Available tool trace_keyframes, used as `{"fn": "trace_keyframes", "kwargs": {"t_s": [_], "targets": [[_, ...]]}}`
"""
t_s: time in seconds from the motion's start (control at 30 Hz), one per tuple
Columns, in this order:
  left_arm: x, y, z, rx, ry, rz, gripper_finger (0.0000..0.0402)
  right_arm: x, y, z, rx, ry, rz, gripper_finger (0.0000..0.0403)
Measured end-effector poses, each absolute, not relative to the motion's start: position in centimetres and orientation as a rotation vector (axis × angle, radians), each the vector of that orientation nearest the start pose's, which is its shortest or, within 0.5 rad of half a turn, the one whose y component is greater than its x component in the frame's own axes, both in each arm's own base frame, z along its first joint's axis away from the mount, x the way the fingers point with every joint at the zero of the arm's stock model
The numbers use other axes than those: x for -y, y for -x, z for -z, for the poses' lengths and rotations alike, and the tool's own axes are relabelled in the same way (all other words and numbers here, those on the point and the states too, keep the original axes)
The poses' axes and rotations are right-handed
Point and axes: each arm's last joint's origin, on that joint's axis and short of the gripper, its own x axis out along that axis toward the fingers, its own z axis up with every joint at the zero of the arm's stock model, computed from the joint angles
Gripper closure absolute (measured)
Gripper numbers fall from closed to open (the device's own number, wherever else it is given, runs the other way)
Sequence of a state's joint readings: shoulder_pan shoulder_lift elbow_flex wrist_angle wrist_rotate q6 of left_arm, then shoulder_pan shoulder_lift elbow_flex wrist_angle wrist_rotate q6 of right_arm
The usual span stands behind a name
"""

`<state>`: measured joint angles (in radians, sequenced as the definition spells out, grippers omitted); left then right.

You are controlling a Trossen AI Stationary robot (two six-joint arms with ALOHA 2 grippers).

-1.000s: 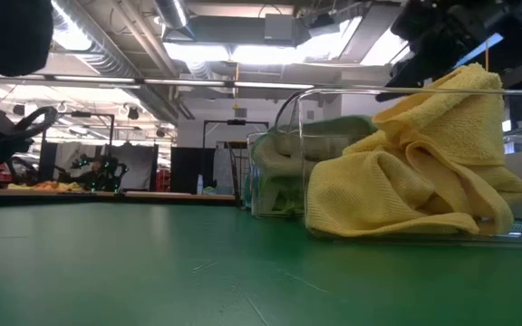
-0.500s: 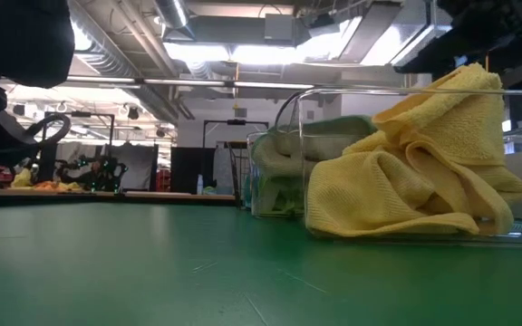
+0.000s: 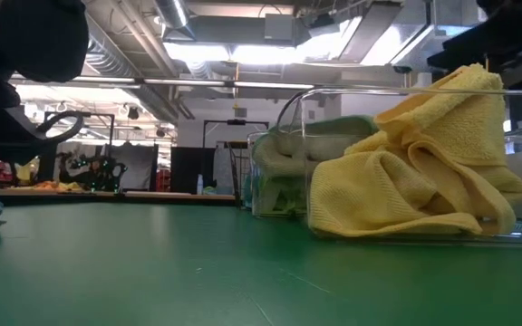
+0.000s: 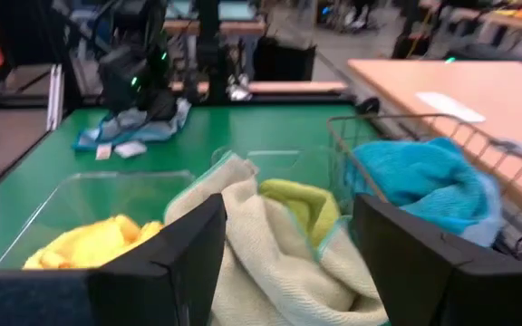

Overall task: Sort microfiber towel by color & place in baskets
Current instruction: Put the light blue microfiber towel into the wire basket

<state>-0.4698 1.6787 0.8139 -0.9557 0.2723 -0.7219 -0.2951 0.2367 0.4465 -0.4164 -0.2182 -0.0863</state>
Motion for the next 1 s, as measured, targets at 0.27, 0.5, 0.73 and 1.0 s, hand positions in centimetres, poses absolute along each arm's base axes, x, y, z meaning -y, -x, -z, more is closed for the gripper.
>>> {"fn": "trace_keyframes", "kwargs": {"t_s": [0.27,0.5,0.73,1.0], "targets": [[11.1,-20.1,-12.6,-1.915,0.305,-0.162,0.0363,1.6,-6.8,-26.1,-0.101,0.003,0.138,0.0162],[11.1,-20.1,-12.6,-1.914,0.306,-0.164,0.0363,1.9,-7.7,-24.2,0.026,0.027,0.15,0.0162],[11.8,-21.8,-13.6,-1.804,0.278,-0.114,0.0364,2.1,-8.8,-21.6,0.03,-0.015,0.105,0.0162],[12.7,-24.4,-16.2,-1.642,0.24,-0.117,0.0366,2.1,-9.2,-20.2,0.014,-0.019,0.067,0.0162]]}}
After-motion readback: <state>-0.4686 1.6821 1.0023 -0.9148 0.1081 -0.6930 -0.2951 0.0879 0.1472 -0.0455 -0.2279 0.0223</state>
